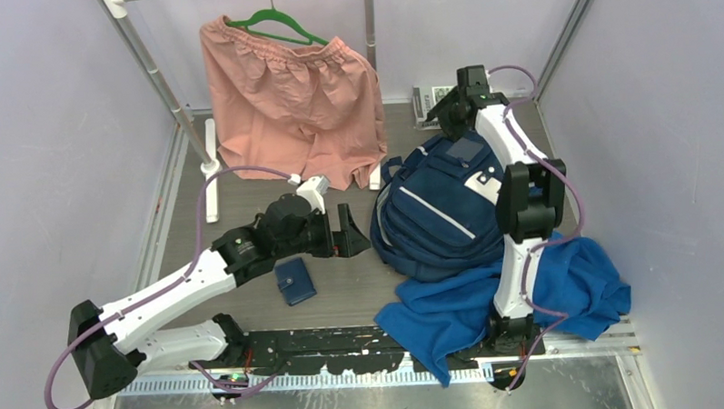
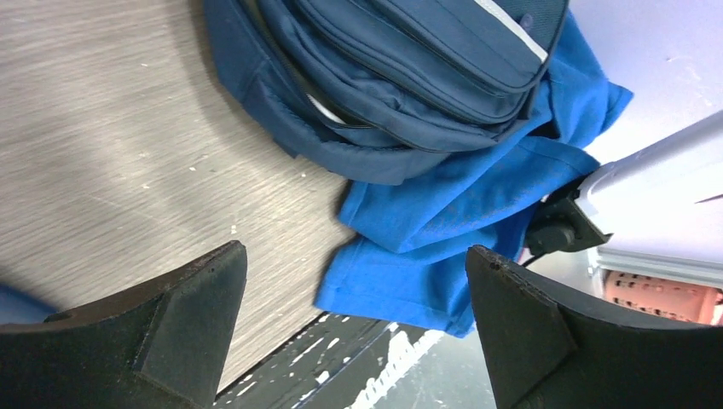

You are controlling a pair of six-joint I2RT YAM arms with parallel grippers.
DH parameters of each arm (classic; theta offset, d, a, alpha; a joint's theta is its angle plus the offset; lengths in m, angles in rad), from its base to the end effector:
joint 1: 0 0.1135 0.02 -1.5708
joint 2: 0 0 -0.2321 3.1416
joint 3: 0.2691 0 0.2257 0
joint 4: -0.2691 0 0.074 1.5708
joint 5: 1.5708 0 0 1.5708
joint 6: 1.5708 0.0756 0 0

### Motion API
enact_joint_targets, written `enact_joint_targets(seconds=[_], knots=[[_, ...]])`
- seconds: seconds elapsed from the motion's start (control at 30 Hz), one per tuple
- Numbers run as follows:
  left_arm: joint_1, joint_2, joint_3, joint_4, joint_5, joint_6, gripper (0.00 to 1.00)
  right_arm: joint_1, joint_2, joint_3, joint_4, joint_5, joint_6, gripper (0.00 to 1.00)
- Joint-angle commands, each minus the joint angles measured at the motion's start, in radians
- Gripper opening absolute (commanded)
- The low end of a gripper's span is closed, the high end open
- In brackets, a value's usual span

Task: Pack the student bag
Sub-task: Place the book in the student bag, then adjust the student bag at the center of the board.

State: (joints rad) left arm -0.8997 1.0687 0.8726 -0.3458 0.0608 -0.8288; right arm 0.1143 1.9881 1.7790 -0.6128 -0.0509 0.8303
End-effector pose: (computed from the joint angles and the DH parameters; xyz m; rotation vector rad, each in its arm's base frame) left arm 0.1590 -0.2076 0.2563 0.1216 2.3079 -1.0390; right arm 0.4378 0.0541 0.2297 0.8361 2.3048 0.4939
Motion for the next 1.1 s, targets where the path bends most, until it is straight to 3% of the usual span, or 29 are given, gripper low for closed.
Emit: enact_joint_targets(seconds=[0.0,0.17,0.4,0.5,0.63,0.87,1.07], knots=[[0.020,-0.058,0.063,-0.101,-0.107,0.086,1.00,-0.037,0.138,0.238,0.004,0.028,0.224,0.59],[0.058,-0.055,0.066,-0.107,-0.106,0.105,1.00,-0.038,0.338,0.512,-0.145,0.162,0.348,0.59],[0.106,-0.016,0.063,-0.076,-0.051,0.111,1.00,-0.039,0.460,0.592,-0.117,0.246,0.537,0.60],[0.124,-0.006,0.066,-0.079,-0.016,0.113,1.00,-0.037,0.506,0.637,-0.140,0.258,0.537,0.59],[0.142,-0.017,0.065,-0.096,-0.027,0.135,1.00,-0.047,0.432,0.476,-0.130,0.341,0.463,0.61],[0.204,0.001,0.071,-0.083,0.008,0.169,1.00,-0.114,0.136,-0.114,0.044,0.433,0.405,0.65],[0.222,0.047,0.078,-0.049,0.050,0.180,1.00,-0.198,0.078,-0.207,0.128,0.323,0.340,0.76]])
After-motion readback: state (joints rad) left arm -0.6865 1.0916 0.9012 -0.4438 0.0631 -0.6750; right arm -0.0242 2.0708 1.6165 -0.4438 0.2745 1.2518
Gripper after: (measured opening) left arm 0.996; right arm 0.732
